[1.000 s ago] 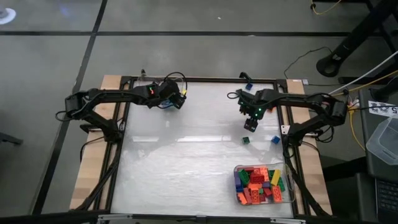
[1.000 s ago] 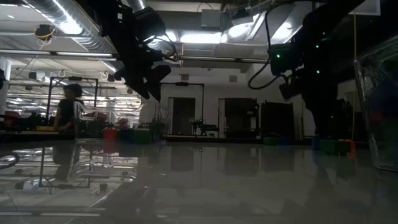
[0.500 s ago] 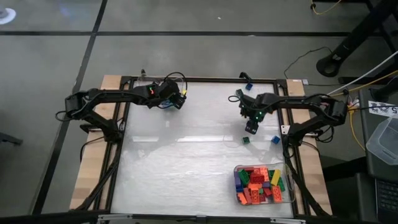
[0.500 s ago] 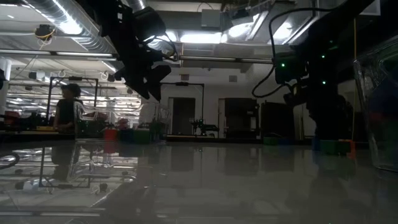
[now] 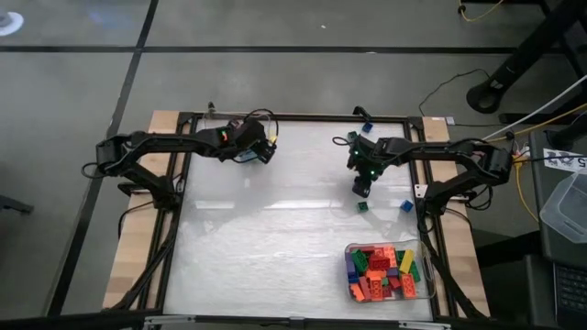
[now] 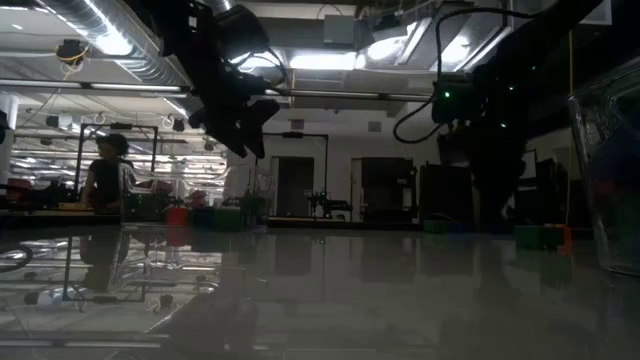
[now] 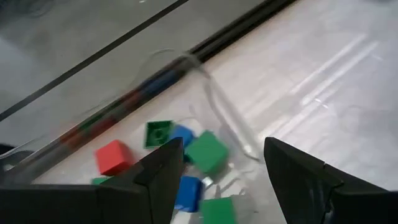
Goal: Sort blocks by size
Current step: Put the square blue block into the top transparent bin, then put the square green game piece into the top transparent bin
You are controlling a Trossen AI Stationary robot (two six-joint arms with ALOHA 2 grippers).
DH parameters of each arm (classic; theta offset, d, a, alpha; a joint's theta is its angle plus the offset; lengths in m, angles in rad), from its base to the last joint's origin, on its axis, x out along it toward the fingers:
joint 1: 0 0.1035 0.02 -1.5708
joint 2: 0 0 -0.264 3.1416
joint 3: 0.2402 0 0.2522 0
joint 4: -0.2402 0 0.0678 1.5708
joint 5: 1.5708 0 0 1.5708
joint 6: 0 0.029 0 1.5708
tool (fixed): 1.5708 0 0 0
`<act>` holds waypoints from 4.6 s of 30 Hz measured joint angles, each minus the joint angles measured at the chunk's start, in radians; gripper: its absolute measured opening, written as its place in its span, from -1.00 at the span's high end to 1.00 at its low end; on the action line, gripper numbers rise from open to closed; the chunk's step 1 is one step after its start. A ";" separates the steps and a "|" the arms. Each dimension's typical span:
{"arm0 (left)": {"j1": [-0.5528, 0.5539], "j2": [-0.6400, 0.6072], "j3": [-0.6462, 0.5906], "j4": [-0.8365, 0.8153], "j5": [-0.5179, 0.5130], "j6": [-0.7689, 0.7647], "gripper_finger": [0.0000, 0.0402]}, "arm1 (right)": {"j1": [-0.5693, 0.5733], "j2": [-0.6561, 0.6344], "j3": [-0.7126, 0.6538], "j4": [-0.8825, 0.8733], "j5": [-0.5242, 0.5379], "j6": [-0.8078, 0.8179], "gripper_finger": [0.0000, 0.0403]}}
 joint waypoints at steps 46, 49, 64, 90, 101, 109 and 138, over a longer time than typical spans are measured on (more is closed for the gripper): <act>-0.435 0.000 0.001 0.547 0.147 0.638 -0.05 | 0.202 0.000 0.003 1.297 -0.256 0.651 0.32; -0.439 0.000 0.001 0.575 0.150 0.659 -0.05 | 0.207 0.000 0.003 1.299 -0.244 0.662 0.32; -0.439 0.000 0.001 0.640 0.150 0.720 -0.05 | 0.244 0.000 0.003 1.341 -0.138 0.685 0.31; -0.438 0.000 0.001 0.645 0.093 0.788 0.39 | 0.242 0.001 0.002 1.364 -0.089 0.710 0.09; -0.376 -0.003 0.000 0.537 -0.038 0.683 0.37 | 0.114 -0.023 0.003 1.297 -0.354 0.553 -0.25; -0.219 -0.033 0.000 0.217 -0.187 0.490 0.36 | -0.047 -0.075 0.004 0.950 -0.539 0.487 -0.25; 0.097 -0.027 0.000 -0.096 0.015 -0.033 -0.04 | -0.098 -0.413 0.003 -0.489 0.175 0.436 -0.25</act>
